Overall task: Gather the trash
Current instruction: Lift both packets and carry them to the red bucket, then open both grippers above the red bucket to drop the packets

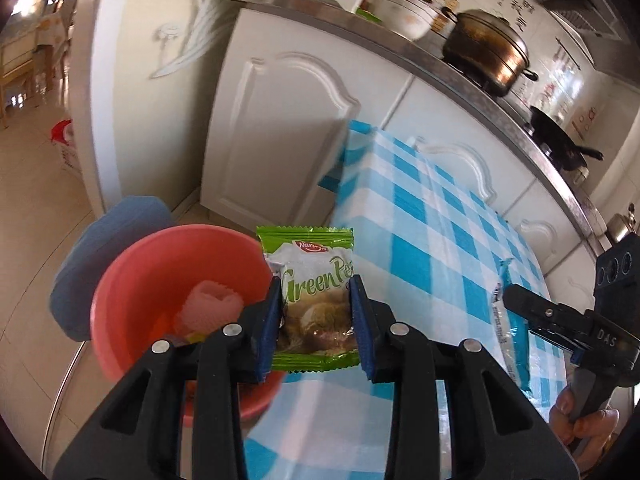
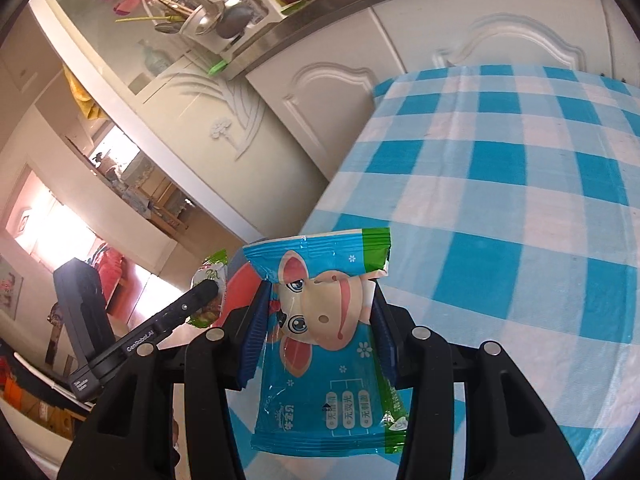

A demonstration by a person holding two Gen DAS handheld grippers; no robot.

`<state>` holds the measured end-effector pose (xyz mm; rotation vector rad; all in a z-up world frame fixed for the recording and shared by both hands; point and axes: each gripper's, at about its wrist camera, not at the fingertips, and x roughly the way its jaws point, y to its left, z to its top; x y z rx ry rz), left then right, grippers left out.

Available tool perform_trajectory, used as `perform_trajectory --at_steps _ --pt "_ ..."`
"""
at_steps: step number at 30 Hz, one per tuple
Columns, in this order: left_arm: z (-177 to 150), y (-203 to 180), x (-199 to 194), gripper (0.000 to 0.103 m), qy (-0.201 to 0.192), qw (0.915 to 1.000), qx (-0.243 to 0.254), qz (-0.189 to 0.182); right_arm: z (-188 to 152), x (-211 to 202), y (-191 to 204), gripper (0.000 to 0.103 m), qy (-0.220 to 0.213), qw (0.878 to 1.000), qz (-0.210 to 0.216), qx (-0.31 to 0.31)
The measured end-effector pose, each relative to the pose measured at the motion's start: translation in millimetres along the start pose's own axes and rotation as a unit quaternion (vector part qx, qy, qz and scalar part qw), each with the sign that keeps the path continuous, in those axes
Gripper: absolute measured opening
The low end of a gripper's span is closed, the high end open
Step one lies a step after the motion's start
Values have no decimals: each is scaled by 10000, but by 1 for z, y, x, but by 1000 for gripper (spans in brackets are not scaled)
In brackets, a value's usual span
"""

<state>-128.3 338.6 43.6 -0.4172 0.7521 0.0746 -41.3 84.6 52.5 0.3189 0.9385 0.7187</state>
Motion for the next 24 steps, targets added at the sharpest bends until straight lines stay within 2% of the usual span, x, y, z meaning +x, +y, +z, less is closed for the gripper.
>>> perform_trajectory --at_steps 4,8,15,18,19,20,21,22,24 --pt "2 47 -6 35 -72 9985 -440 327 10 26 38 48 196 9991 200 -331" --pt "0 75 1 35 36 9966 -709 407 17 57 77 49 387 9960 313 -739" --pt "-11 94 24 35 306 9945 -898 441 15 105 115 49 548 9907 281 -1209" --pt "-15 94 36 36 420 9944 -795 549 14 117 122 51 577 9897 270 -1280" --pt "-17 94 39 40 457 9943 -775 579 13 119 123 53 564 9896 230 -1301" --pt "-17 97 41 44 493 9940 -786 578 12 118 123 61 534 9898 191 -1307" --pt "-19 98 43 55 527 9938 -810 549 11 116 121 67 492 9901 150 -1302" --pt "-20 98 43 67 544 9935 -874 491 10 113 119 69 436 9903 112 -1314" --pt "-20 97 41 81 479 9940 -822 544 9 104 114 77 258 9900 -75 -1386"
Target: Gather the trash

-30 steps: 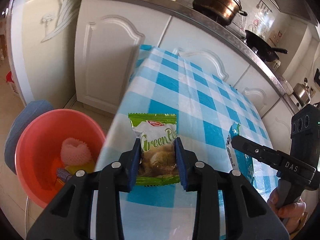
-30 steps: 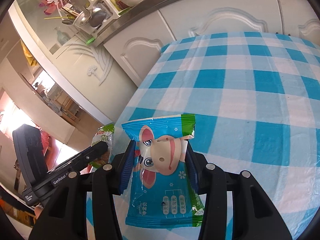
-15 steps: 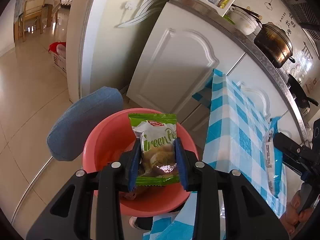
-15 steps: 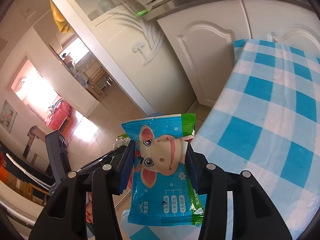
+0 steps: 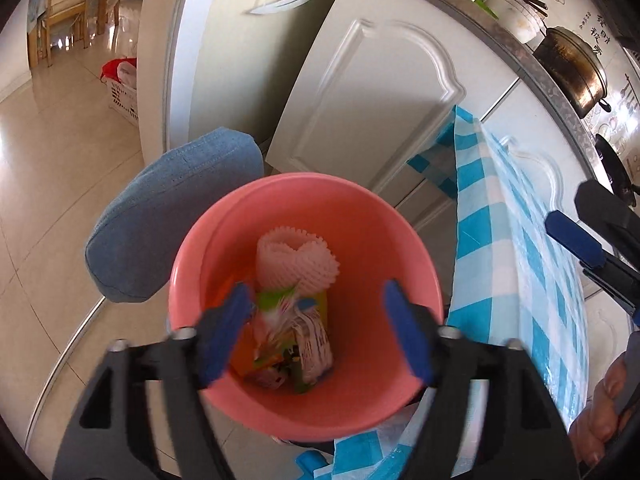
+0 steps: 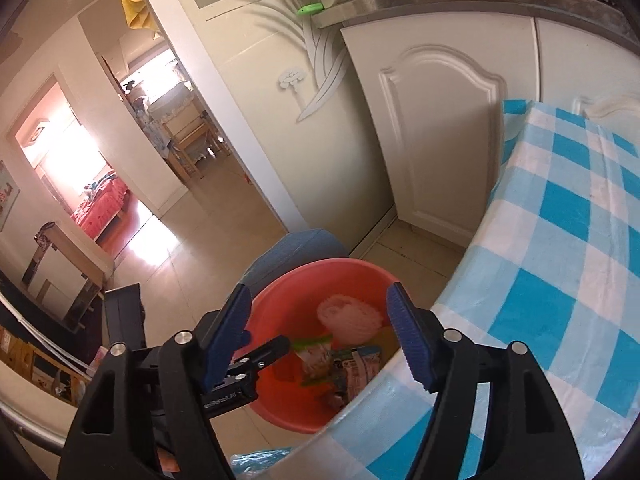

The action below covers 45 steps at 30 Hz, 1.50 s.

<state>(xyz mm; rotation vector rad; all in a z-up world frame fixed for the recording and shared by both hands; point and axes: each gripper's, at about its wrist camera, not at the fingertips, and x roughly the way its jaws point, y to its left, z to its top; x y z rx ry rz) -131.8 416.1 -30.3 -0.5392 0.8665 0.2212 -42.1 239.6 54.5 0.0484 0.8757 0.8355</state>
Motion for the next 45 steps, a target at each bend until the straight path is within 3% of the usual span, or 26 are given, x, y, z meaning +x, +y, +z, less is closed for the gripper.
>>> perform_trajectory --at_steps 5,11,17,28,31,36,45 --pt "2 -8 -10 90 -215 9997 137 42 -7 -29 -22 88 -442 9979 -447 148" --pt "6 -30 -26 95 -490 9965 552 392 -21 -63 -57 90 -840 9904 -931 573" --pt "6 -62 -50 96 -956 9880 1064 580 -34 -98 -86 90 -1221 9808 -1290 800" --pt "-6 -143 -85 99 -1432 9734 1751 371 -56 -165 -93 92 -1783 9613 -2052 453" --pt "-13 -168 -97 99 -1520 9698 1898 166 -61 -192 -91 94 -1994 9546 -2171 417" --pt "-30 -209 -113 99 -1628 9634 2129 -87 -70 -239 -86 95 -2289 9389 -2545 355" --pt "-59 -269 -144 99 -1806 9501 2504 -455 -96 -320 -65 96 -2933 8938 -3393 42"
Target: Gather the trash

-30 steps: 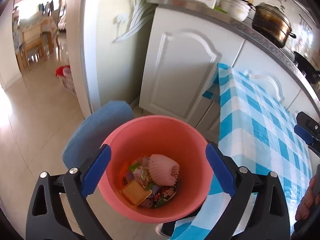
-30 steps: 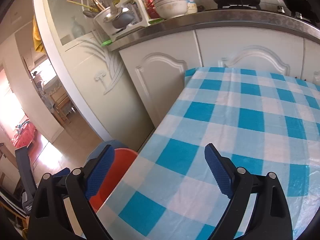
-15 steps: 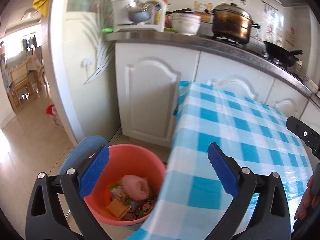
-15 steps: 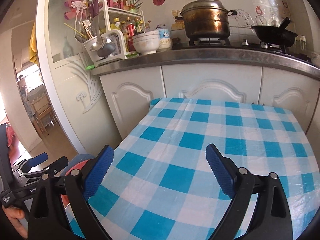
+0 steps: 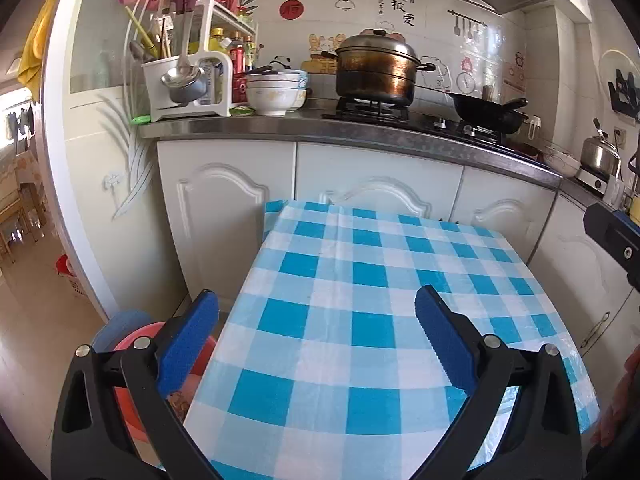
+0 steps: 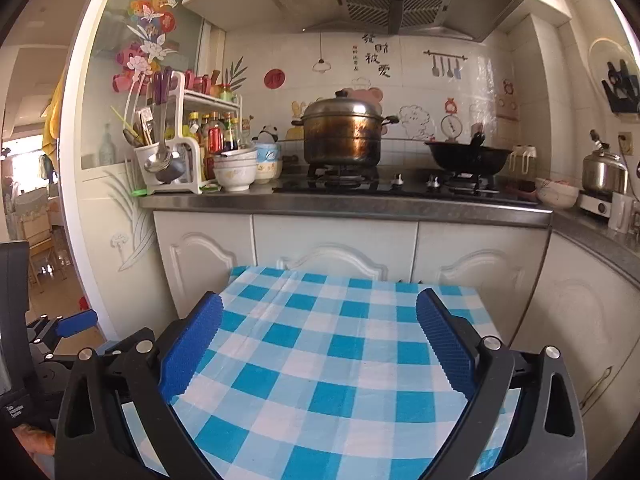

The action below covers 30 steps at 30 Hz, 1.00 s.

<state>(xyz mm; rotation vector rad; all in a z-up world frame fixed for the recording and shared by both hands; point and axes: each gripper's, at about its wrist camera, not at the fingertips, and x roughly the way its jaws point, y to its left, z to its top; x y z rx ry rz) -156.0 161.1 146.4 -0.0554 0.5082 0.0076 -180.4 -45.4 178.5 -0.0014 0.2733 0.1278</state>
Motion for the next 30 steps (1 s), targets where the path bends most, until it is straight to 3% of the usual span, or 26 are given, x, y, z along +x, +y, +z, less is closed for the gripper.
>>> perform_trajectory --at_steps 7,14,30 --pt "15 -36 -31 99 -327 9989 323 -111 16 -49 -15 98 -545 9969 -553 -133" --pt "27 -54 -66 99 -830 9952 524 -5 29 -83 -22 98 -922 9923 -829 -41" --pt "43 -68 -98 99 -1225 9908 505 -259 40 -129 -37 98 -1379 9819 -1291 145"
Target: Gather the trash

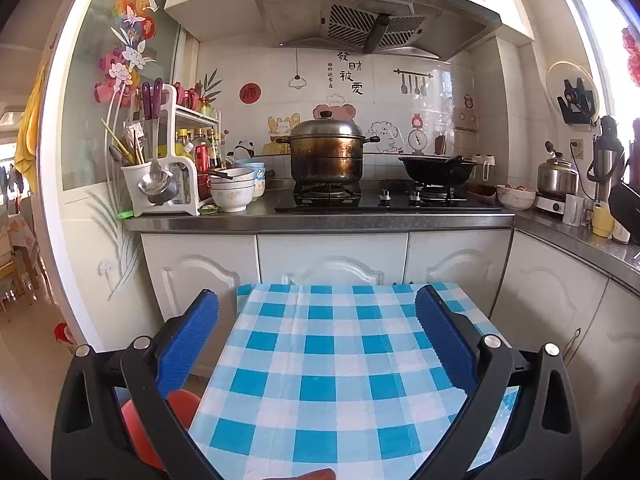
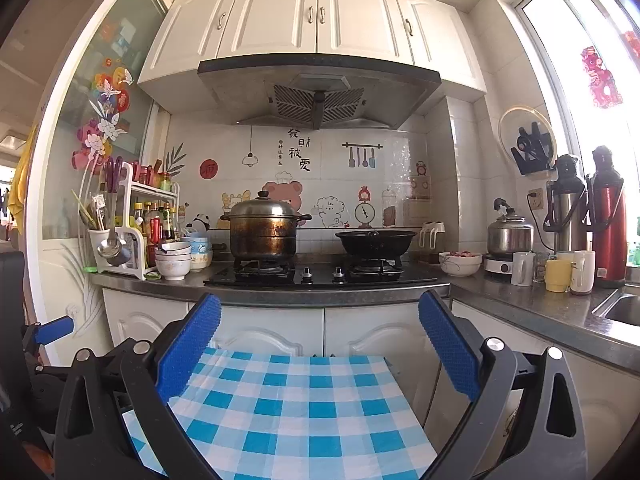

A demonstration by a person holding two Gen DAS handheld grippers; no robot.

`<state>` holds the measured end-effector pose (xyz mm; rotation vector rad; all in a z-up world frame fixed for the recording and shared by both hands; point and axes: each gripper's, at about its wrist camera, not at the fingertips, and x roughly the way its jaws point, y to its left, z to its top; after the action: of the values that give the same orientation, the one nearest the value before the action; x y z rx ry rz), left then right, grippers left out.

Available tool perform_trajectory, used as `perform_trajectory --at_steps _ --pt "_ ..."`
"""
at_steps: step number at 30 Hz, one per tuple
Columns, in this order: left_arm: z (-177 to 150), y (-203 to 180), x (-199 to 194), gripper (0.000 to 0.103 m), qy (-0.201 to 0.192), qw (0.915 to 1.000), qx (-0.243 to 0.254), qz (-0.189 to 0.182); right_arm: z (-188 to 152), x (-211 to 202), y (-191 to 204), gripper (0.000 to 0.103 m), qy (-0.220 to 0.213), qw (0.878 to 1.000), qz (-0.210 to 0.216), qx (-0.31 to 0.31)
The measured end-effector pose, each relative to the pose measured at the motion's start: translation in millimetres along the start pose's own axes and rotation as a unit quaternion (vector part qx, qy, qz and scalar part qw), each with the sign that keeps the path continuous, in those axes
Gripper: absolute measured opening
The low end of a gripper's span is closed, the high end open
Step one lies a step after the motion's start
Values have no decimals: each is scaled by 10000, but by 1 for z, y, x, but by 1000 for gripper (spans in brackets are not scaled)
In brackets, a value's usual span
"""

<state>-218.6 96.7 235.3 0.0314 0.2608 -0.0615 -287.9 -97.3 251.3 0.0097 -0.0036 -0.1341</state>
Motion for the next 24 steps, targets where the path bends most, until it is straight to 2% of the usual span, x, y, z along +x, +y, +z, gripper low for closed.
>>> perform_trajectory --at_steps 14,24 --pt "9 -6 -8 99 -115 9998 5 -151 3 -4 -18 98 1 9988 -477 114" --pt "8 -7 -9 99 -121 9998 11 -170 2 -6 -28 98 -19 9980 -595 203"
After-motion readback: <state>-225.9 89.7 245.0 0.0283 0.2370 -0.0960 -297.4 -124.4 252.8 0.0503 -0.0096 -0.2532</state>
